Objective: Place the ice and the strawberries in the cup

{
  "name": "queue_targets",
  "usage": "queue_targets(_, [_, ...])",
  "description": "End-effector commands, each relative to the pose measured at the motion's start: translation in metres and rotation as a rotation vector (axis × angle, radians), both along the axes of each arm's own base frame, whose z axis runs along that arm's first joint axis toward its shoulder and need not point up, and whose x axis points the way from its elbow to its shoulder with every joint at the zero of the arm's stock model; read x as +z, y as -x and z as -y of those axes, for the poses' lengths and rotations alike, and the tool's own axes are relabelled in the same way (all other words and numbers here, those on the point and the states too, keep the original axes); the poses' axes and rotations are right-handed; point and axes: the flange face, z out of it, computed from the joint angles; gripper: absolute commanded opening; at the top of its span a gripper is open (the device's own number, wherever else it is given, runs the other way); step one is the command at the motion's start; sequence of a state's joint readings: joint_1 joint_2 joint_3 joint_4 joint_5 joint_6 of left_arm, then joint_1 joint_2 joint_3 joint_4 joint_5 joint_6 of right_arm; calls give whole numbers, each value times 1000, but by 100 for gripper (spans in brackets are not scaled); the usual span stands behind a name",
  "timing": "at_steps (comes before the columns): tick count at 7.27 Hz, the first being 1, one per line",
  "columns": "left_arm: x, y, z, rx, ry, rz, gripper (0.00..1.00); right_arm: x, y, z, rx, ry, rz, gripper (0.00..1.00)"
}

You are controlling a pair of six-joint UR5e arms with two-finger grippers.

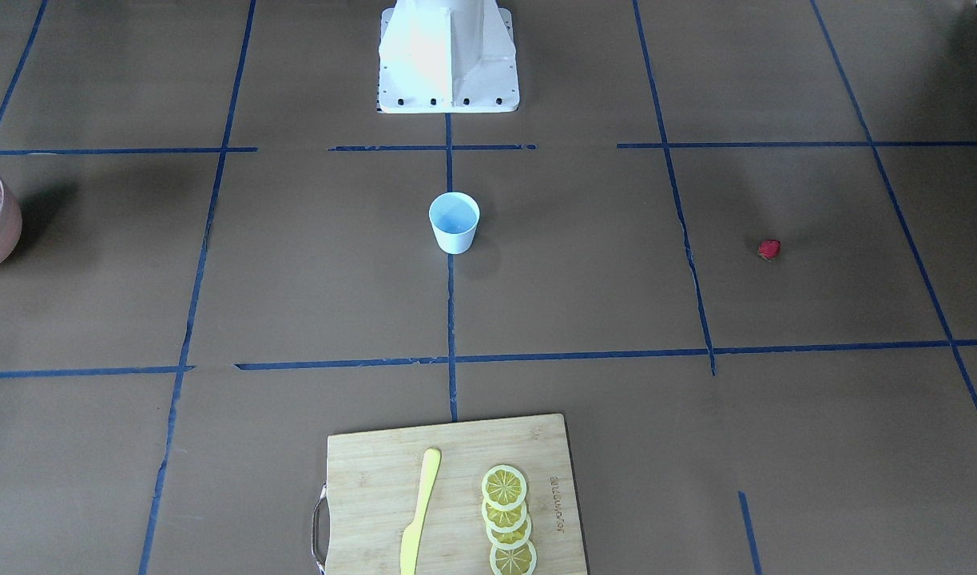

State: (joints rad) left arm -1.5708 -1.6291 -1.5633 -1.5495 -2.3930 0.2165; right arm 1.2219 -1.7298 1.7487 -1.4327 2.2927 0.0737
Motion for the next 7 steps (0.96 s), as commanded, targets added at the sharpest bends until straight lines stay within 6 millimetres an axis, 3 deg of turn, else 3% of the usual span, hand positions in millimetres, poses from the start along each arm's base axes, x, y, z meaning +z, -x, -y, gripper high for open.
queue_targets(1, [-3,-1,0,0,-1,-14,100,8,-1,-2,3,14,-14,62])
queue_targets(7, [-7,-5,0,-2,7,-77,100,17,0,-2,4,35,-18,61])
